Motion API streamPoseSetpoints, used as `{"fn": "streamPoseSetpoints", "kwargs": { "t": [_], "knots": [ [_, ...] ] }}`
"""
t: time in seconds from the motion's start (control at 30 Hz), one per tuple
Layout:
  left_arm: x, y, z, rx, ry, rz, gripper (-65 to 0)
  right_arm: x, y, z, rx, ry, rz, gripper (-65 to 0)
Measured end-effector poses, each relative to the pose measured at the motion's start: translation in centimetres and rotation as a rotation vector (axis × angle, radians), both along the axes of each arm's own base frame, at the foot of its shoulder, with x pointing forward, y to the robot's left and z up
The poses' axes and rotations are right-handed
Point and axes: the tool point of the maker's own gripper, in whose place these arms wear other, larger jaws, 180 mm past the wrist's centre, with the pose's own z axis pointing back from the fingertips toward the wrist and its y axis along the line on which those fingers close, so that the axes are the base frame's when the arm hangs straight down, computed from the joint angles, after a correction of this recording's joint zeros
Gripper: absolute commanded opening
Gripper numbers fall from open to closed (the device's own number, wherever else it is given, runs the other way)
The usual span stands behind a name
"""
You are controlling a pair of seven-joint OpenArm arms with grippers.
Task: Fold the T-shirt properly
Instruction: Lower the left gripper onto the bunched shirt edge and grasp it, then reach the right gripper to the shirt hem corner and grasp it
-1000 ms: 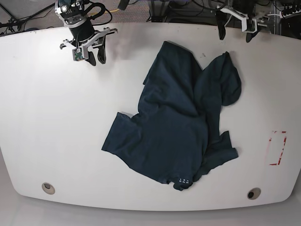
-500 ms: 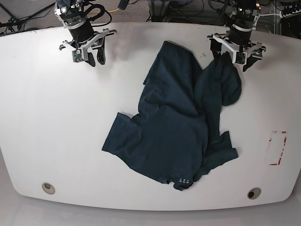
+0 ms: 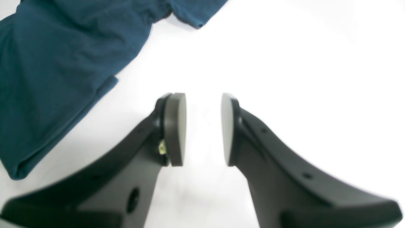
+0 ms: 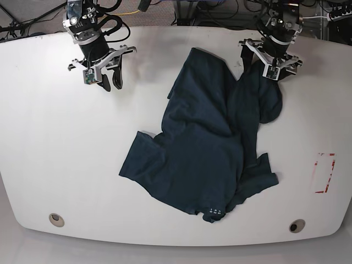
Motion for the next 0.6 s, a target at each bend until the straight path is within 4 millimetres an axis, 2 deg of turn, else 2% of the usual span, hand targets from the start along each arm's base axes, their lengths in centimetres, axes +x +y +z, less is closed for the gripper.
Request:
{"fn": "streamPoseSetpoints", "kwargs": {
  "t": [0.1, 0.17, 0.2, 0.23, 0.33, 0.37, 0.53, 0.6],
  "knots": [
    [-0.1, 0.2, 0.0, 0.007, 0.0, -0.01, -14.6, 0.5, 0.0, 0.3, -0.001, -0.01, 0.001, -47.1],
    [-0.1, 0.5, -0.1, 0.013, 0.002, -0.01, -22.1, 1.0, 0.0, 0.0, -0.011, 0.015, 0.007, -47.2],
    [-0.1, 0.5, -0.1, 0.013, 0.003, -0.01, -27.1, 1.2, -0.1, -0.1, -0.017, 0.028, 0.005, -47.2],
    [-0.1, 0.5, -0.2, 0.011, 0.003, -0.009, -36.7, 1.4, -0.1, -0.3, -0.023, 0.045, 0.008, -47.4],
    [-0.1, 0.5, -0.6, -0.004, 0.001, -0.006, -60.1, 2.8, -0.2, 0.2, -0.034, 0.042, 0.008, -47.4],
    [-0.1, 0.6, -0.7, -0.005, 0.0, -0.004, -65.0, 3.5, -0.2, 0.6, -0.036, 0.029, 0.009, -47.4],
    [-0.3, 1.2, -0.9, 0.022, 0.004, -0.012, -65.0, 6.0, -0.3, 2.1, -0.053, 0.0, 0.01, -47.1],
    [-0.7, 1.5, -0.9, 0.057, 0.012, -0.023, -65.0, 7.8, -0.4, 2.7, -0.049, -0.017, 0.012, -47.1]
  ]
}}
